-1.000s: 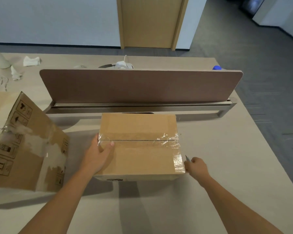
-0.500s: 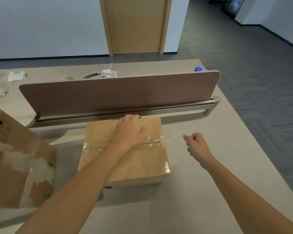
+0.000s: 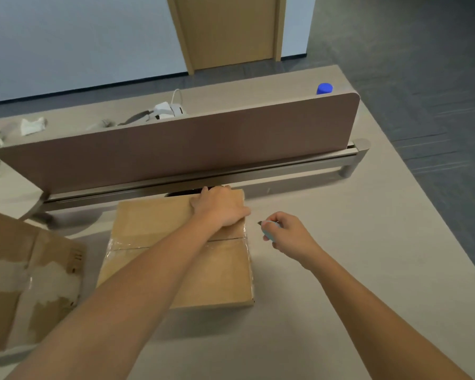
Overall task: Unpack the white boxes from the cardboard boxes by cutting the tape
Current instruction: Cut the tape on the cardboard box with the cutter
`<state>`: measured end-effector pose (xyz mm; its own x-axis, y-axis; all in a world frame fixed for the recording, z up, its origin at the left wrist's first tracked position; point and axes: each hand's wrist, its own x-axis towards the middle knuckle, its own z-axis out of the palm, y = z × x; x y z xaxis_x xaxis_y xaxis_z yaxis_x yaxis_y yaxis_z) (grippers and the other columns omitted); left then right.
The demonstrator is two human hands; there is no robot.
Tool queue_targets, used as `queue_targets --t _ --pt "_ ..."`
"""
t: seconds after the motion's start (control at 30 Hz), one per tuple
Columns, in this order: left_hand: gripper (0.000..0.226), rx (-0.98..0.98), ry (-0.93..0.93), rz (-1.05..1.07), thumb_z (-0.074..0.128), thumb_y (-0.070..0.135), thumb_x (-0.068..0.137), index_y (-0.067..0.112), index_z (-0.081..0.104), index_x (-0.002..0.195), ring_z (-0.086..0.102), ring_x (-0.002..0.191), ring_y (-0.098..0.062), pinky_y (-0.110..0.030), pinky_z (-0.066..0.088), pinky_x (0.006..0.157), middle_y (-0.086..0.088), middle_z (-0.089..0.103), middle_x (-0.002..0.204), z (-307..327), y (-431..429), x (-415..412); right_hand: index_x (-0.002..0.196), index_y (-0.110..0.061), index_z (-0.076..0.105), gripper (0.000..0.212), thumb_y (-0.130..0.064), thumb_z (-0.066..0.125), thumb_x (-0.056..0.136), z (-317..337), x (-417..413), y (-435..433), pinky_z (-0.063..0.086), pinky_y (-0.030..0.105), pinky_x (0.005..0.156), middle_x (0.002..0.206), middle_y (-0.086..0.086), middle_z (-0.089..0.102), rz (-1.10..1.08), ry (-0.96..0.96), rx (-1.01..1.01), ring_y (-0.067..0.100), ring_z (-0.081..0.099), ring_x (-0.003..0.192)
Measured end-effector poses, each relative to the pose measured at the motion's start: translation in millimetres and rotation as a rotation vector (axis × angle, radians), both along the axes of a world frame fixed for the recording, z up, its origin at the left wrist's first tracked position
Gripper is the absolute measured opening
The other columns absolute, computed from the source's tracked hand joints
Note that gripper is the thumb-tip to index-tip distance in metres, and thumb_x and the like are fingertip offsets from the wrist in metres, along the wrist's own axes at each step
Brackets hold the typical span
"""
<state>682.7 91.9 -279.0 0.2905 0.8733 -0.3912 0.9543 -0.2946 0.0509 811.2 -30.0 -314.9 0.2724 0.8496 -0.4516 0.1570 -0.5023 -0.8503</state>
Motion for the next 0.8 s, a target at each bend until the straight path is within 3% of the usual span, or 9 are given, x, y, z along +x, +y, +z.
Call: queue_targets --t 0.17,0.3,0.5,0.67,0.8 --pt "0.074 -0.054 0.012 0.0 0.056 0.062 0.084 0.022 0.044 0.146 0.046 0.13 -0.027 -0.039 0.043 0.094 -0.002 0.053 0.142 6 5 4 0.091 -0.014 0.063 0.015 -0.023 0.052 0.094 -5 -7 15 0.055 0.047 0.082 0.083 0.001 0.071 0.036 0.006 0.005 0.03 0.065 0.091" --pt "0.076 -0.07 0.021 0.012 0.058 0.063 0.08 0.025 0.045 0.145 0.047 0.13 -0.027 -0.039 0.045 0.095 -0.001 0.054 0.141 3 10 6 0.09 -0.017 0.063 0.015 -0.024 0.052 0.094 -9 -10 21 0.056 0.044 0.074 0.076 -0.004 0.072 0.06 -0.039 0.015 0.025 0.065 0.078" --pt "0.076 -0.094 0.029 0.03 0.057 0.061 0.078 0.025 0.046 0.144 0.049 0.127 -0.027 -0.043 0.047 0.098 -0.001 0.057 0.137 0 12 7 0.089 -0.015 0.062 0.015 -0.02 0.05 0.094 -11 -13 23 0.045 0.023 0.057 0.077 -0.001 0.071 0.087 -0.115 0.03 0.005 0.059 0.064" --pt "0.071 -0.082 0.038 0.026 0.055 0.066 0.071 0.024 0.057 0.128 0.053 0.117 -0.027 -0.044 0.049 0.092 -0.001 0.061 0.125 -3 11 11 0.088 -0.016 0.062 0.014 -0.022 0.05 0.092 -7 -16 25 0.053 0.036 0.069 0.08 -0.001 0.067 0.124 -0.167 0.039 0.019 0.066 0.08" --pt "0.067 -0.089 0.045 -0.015 0.054 0.065 0.069 0.02 0.061 0.117 0.055 0.111 -0.028 -0.037 0.046 0.08 -0.003 0.063 0.119 -6 16 15 0.084 -0.017 0.061 0.013 -0.022 0.05 0.089 -6 -17 27 0.048 0.032 0.06 0.081 0.005 0.069 0.135 -0.143 0.012 0.023 0.064 0.078"
